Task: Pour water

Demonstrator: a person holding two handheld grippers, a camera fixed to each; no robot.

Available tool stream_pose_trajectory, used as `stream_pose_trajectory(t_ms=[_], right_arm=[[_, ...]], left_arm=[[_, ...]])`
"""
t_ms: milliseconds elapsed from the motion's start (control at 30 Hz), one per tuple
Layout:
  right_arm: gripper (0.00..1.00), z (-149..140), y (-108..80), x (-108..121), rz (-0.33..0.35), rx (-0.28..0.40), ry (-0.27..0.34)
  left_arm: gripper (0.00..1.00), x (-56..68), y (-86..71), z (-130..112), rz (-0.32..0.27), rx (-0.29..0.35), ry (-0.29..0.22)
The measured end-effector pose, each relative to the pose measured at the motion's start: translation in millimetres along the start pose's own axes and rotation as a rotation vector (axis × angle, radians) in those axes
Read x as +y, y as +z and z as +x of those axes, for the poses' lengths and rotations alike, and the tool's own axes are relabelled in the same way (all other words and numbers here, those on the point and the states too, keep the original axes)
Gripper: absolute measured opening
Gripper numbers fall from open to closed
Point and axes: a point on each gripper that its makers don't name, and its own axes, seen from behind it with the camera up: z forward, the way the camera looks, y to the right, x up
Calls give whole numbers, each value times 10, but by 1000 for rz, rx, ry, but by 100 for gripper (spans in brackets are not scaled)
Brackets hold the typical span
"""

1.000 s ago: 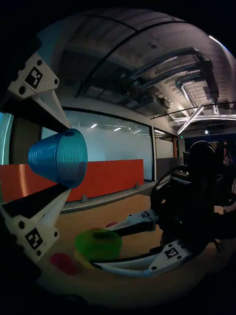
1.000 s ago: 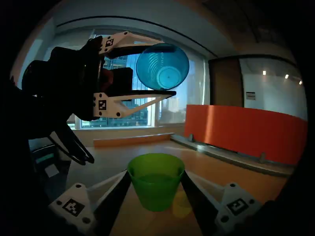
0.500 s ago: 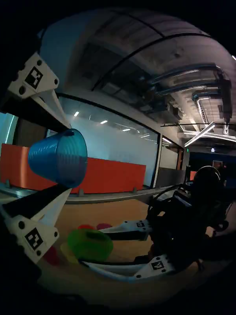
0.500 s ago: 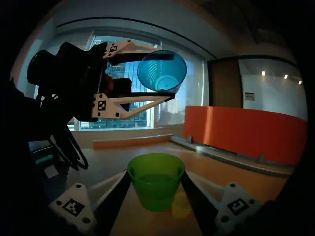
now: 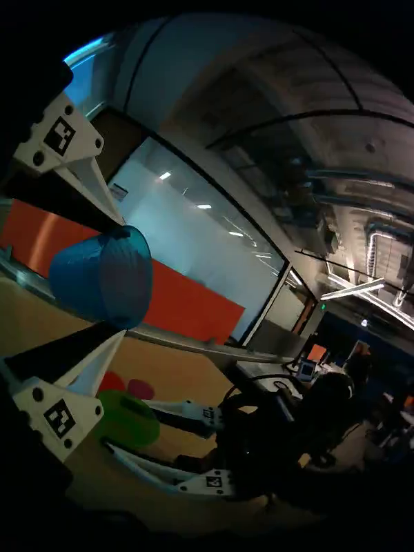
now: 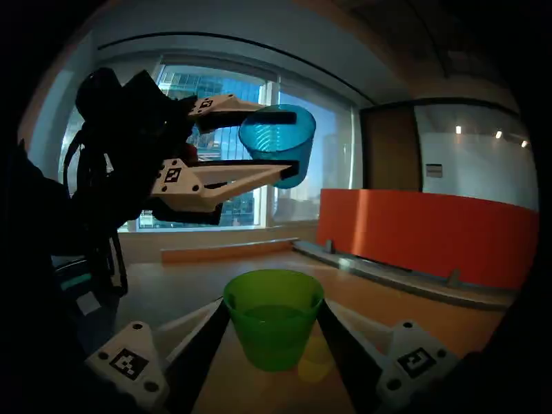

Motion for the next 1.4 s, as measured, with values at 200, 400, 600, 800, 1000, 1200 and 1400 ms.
stream_pose_trajectory(t_ms=[200, 400, 600, 800, 1000, 1200, 1400], right_arm=[[89, 19, -48, 29, -8, 2, 1], [89, 52, -97, 57, -19, 6, -3], [89, 99, -143, 85, -29, 12, -3], [89, 117, -176, 109, -39, 12, -5], [89, 152, -190, 117, -43, 10, -7], [89, 216, -210, 135, -47, 14, -5], [89, 250, -234, 191, -59, 14, 3]], left_arm=[[86, 29, -24, -66, -10, -13, -138], [86, 5, -8, -189, 0, -29, -301], [86, -62, 18, -313, 10, -40, -514], [86, -113, 9, -397, 18, -41, -688], [86, -76, 21, -428, -11, -29, -859], [86, -67, 16, -485, -10, -25, -886], [86, 33, 2, -560, -17, -36, -885]])
